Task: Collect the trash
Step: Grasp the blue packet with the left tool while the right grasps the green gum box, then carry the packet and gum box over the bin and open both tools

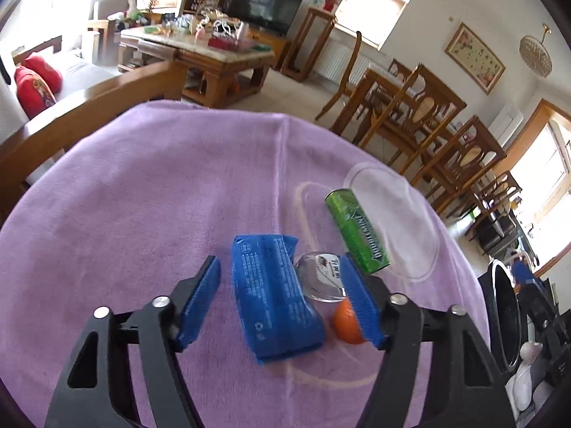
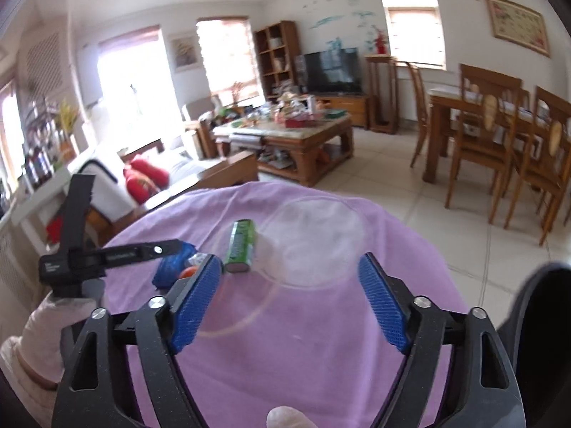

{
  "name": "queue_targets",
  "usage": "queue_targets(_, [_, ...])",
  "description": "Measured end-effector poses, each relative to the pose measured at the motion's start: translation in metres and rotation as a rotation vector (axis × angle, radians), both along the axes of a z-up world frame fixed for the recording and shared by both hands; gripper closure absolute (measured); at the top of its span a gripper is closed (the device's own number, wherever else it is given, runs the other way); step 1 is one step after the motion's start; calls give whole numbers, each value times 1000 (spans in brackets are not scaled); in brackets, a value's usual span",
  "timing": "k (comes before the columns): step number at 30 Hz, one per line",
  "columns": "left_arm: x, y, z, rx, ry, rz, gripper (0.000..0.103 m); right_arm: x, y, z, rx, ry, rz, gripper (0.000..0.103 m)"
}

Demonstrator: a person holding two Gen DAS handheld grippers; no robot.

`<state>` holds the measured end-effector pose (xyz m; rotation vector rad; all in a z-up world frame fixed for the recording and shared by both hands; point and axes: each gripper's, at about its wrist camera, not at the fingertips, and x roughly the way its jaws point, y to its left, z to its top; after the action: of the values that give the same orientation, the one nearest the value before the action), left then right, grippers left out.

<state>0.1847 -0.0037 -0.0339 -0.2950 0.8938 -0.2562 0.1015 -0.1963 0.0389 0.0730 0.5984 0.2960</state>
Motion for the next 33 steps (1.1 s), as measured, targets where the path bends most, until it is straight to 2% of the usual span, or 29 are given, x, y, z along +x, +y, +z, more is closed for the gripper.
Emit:
queue_targets(3, [-3,0,-8,29,-7,-15,47,33,26,-6,-22,41,36,27])
queue_targets(4, [-9,3,-12,30,-12,-17,54,45,35,-9,-28,59,51,27])
queue_targets(5, [-10,6,-12,16,-10,-20,62,50,41,-13,-34,71,61,28])
queue_targets(8, [-12,15,-15,-4,-10,-29,72,84,66,-23,-66,121,93,28])
queue_targets(10, [-16,21,-14,15,-23,-13,73,105,83,-34,-101,153,101,29])
queue_targets(14, [-28,32,-2,31,-90,33,73,135,102,-61,-131,228,98,38])
queue_targets(17, [-30,37,6,32,-137,61,73,144,109,-75,-153,267,101,52])
queue_targets(18, [-28,39,7,30,-142,62,73,144,111,-76,-167,255,102,57])
queue_targets(19, [-29,39,8,29,-147,60,73,144,113,-77,-182,247,103,71])
queue_targets(21, [-27,37,9,23,-157,51,73,144,111,-79,-179,237,94,72])
queue_targets(26, [-29,34,13,20,-203,26,73,135,86,-67,-41,229,69,72])
queue_targets(33, [-37,14,23,55,-304,-34,73,54,44,-14,108,99,71,72])
